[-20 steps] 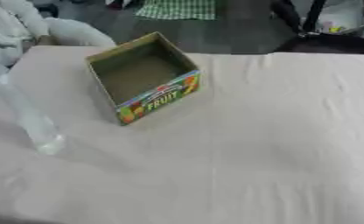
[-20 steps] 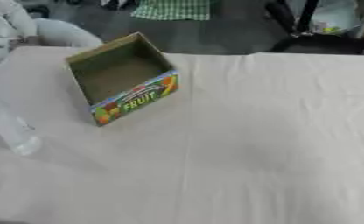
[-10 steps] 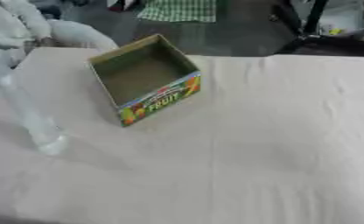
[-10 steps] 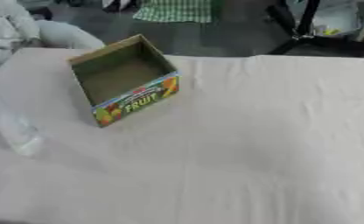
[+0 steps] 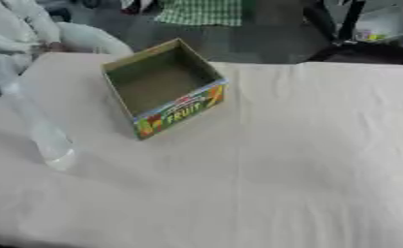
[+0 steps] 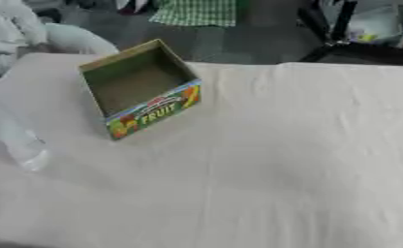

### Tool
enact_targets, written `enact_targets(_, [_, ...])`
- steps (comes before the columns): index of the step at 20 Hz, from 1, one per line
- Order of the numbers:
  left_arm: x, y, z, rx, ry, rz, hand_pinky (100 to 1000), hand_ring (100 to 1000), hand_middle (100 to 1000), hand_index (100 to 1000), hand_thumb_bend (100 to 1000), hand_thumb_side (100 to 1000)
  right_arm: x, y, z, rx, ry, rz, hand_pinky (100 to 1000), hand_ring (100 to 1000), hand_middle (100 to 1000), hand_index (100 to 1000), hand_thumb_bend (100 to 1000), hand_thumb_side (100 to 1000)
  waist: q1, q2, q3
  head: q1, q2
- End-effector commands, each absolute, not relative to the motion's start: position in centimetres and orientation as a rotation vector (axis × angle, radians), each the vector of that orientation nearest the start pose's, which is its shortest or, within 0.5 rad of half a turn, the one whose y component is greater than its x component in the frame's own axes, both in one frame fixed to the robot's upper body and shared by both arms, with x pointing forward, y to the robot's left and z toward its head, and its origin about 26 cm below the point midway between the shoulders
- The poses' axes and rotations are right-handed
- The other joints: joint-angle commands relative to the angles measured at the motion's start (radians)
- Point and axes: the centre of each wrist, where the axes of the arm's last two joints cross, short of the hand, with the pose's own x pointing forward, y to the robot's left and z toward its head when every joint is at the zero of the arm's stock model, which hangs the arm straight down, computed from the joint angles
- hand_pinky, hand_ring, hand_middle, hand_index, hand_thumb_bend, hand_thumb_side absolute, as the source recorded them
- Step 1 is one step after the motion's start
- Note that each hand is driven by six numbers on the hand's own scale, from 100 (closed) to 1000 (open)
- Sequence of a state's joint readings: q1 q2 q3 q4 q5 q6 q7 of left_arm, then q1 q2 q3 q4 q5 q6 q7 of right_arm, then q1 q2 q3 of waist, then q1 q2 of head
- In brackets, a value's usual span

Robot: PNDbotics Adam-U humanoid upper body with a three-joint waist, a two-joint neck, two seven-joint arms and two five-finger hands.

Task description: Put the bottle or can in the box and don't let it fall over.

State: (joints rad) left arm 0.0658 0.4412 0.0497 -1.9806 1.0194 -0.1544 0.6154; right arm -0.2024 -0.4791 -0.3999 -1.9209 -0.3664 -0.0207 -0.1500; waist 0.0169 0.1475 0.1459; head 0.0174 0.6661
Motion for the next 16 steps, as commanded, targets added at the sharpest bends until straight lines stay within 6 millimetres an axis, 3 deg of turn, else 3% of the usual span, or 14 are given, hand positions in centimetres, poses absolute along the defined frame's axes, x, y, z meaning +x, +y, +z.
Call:
enact_targets(1, [25.1,32.7,13.0,-0.216,-1.737,0.86,145,447,362,909,468,940,27.2,-39.4,22.7,-0.36,-2.292,-0.161,866,963,1000,1000,100,692,-0.001,-0.014,0.002,0.014,-0.002])
enact_targets(10, [25.8,32.3,14.0,-0.259,-1.702,0.817,141,435,354,910,457,947,27.3,-39.3,22.7,-0.355,-2.29,-0.158,866,964,1000,1000,100,692,-0.001,-0.015,0.002,0.04,-0.004])
enact_targets(16, [26.2,32.0,14.6,-0.284,-1.673,0.792,136,422,349,908,446,957,27.3,-39.3,22.6,-0.353,-2.29,-0.154,866,964,1000,1000,100,692,-0.002,-0.014,0.002,0.035,-0.007])
